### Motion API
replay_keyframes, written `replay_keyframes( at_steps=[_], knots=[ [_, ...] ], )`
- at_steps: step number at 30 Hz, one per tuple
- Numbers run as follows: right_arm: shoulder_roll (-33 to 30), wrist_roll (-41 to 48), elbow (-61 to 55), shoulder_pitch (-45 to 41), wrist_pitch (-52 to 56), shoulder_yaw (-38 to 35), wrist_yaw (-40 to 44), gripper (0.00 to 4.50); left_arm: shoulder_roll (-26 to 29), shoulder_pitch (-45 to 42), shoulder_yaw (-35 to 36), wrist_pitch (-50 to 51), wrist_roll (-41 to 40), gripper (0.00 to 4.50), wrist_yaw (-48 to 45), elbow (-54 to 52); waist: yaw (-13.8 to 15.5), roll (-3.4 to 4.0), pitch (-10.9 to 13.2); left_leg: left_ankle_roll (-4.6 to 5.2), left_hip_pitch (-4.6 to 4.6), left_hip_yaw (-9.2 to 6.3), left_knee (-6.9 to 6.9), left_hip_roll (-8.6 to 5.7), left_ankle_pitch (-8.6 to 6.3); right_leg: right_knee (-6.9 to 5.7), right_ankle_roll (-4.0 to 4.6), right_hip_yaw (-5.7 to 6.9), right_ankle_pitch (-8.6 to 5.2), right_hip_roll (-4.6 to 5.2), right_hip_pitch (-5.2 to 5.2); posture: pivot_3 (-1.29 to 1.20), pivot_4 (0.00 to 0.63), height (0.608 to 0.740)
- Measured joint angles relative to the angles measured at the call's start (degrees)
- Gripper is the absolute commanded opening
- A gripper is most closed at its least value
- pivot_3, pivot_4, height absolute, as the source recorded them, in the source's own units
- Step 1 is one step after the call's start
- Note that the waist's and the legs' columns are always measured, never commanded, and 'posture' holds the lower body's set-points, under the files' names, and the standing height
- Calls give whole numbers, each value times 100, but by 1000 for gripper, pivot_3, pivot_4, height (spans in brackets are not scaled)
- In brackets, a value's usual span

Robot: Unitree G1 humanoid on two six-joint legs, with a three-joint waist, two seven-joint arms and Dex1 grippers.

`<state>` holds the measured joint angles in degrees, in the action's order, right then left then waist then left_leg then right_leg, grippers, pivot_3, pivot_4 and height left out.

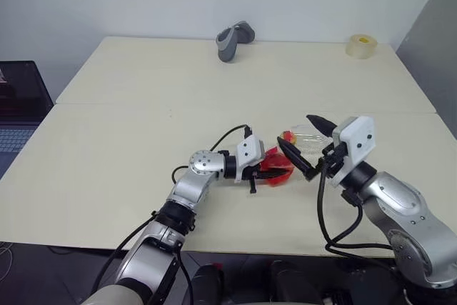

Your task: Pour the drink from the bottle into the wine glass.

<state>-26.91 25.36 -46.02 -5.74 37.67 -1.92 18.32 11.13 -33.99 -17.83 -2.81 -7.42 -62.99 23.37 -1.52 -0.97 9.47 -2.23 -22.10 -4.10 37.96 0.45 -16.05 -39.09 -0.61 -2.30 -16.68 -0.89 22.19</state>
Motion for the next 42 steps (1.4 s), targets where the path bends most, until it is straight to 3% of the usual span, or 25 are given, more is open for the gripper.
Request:
replay_keyframes(
  at_steps=[6, 9, 15, 23, 42],
  knots=[
    [-456, 323, -44, 658, 152, -1102, 253, 4355, 103, 11, 27, -18, 20, 846, -22, -5, -1, 1, 0, 0, 4, 6, -1, -1, 0, -1, -2, -5, -1, 0, -2, 0, 150, 740],
    [-576, 578, -59, 713, 261, -1168, 424, 4355, 71, 9, 28, -19, 20, 845, -26, -5, -19, 1, 0, 0, 6, 5, -3, 5, 0, -1, -6, -5, -4, -1, -1, 0, 150, 740],
    [-503, 1012, -364, 456, 546, -653, 423, 4355, 38, 8, 25, -21, 19, 845, -37, -5, -26, 1, 0, 1, 6, 4, -2, 6, 0, -1, -10, -4, -6, -1, -2, 0, 150, 740],
    [-116, 675, -194, -479, 556, -28, -181, 4355, 42, 8, 25, -23, 18, 845, -39, -6, -10, 0, 0, 0, 0, 3, -2, -1, 0, 2, -7, -2, -4, -1, 0, 0, 150, 740],
    [-174, 540, -182, -430, 546, 115, -90, 4355, 51, 9, 24, -20, 18, 809, -39, -5, -8, 1, 0, 0, 0, 0, -1, 3, 0, 0, -1, -1, -1, -1, 1, 0, 150, 740]
  ],
)
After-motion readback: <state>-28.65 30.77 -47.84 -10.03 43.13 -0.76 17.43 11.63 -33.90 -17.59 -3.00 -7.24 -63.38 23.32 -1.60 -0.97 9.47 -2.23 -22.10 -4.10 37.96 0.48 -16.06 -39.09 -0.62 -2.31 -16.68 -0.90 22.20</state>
